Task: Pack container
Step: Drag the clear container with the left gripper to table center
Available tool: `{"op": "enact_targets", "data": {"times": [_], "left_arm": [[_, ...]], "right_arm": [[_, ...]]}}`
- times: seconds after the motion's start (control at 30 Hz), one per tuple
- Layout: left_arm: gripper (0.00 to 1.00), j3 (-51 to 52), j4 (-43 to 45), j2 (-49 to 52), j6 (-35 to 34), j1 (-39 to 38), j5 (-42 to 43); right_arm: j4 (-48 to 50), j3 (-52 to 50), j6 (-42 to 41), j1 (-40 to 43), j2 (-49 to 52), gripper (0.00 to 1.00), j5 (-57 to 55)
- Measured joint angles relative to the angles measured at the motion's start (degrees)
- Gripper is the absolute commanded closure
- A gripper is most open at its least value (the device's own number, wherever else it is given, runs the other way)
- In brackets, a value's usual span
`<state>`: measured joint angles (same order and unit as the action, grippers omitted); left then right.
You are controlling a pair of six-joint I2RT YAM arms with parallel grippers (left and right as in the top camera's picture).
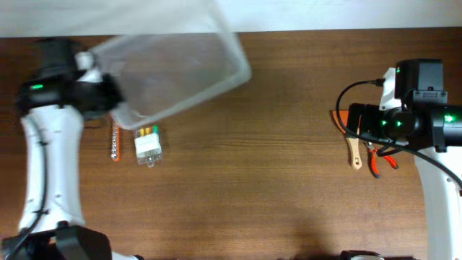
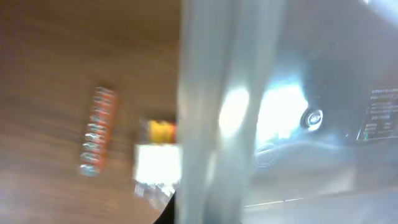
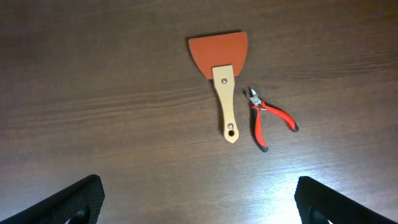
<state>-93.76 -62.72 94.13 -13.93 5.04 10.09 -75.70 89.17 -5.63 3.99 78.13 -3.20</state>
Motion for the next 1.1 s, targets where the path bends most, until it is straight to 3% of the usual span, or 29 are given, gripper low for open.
{"op": "enact_targets", "data": {"times": [0.3,0.8,0.9,1.07,1.1], "left_arm": [[0.98,5.05,-0.57,2.25,2.95,-14.47,-3.23],[0.96,10.1,0.87,16.26,3.45,-15.69,-4.96],[0.81,10.1,0.74,16.74,3.61,-15.69,-4.87],[0.39,10.1,-0.28,17.11,3.76,-15.69,-4.5],[0.37,10.1,-0.48,17.16,3.91,-15.69,-4.52]], "right_arm": [[-0.61,0.2,-0.44,0.0,0.0,0.01,-0.48],[-1.68,0.22,-0.39,0.0,0.0,0.01,-0.55],[-1.7,0.22,-0.39,0.0,0.0,0.01,-0.68],[-1.73,0.22,-0.39,0.0,0.0,0.01,-0.68],[-1.7,0.22,-0.37,0.0,0.0,0.01,-0.68]]}}
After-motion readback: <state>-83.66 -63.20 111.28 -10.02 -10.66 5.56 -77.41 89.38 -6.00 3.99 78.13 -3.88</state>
